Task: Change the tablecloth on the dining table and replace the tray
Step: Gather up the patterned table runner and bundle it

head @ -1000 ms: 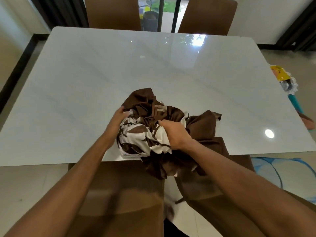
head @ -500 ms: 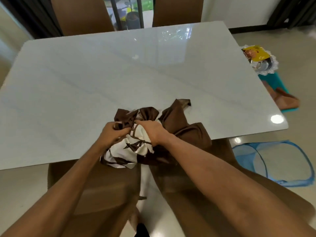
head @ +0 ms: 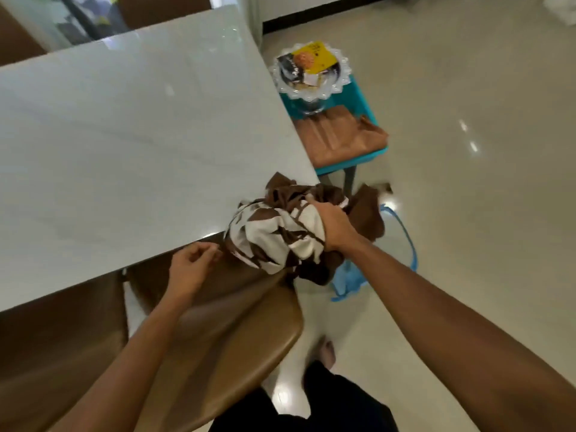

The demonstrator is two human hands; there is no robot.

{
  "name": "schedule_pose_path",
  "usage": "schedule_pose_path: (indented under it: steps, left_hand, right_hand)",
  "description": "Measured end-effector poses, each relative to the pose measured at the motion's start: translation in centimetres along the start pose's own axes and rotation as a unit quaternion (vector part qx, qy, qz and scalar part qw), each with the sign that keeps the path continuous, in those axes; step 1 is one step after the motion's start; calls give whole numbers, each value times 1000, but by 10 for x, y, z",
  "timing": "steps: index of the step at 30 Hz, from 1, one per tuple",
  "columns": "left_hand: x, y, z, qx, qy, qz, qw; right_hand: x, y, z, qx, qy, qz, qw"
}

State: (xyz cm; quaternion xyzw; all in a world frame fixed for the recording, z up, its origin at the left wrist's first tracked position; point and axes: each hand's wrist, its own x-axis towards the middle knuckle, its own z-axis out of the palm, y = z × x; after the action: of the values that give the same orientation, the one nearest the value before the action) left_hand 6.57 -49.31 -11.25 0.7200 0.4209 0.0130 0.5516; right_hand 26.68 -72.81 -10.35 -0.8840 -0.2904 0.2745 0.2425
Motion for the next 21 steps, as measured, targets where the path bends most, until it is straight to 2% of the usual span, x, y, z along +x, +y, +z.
schedule_pose_path:
  steps: [5, 10, 13, 17, 21]
  left_hand:
    - [1, 30, 114, 57, -115, 6, 992]
    - [23, 27, 217, 45, -176, -56, 982]
    - [50, 17, 270, 63, -223, -109, 967]
    - [85, -7, 325, 114, -218, -173, 954]
    - [114, -22, 368, 123, -220, -268, 930]
  right_hand:
    - [-49, 116, -32, 90, 42, 162, 982]
    - [-54, 184, -24, 164, 67, 313, 933]
    - [-38, 210, -17, 174, 52, 350, 919]
    - [-8, 239, -14, 164, 20, 403, 900]
    - [39, 274, -6, 106, -76, 459, 879]
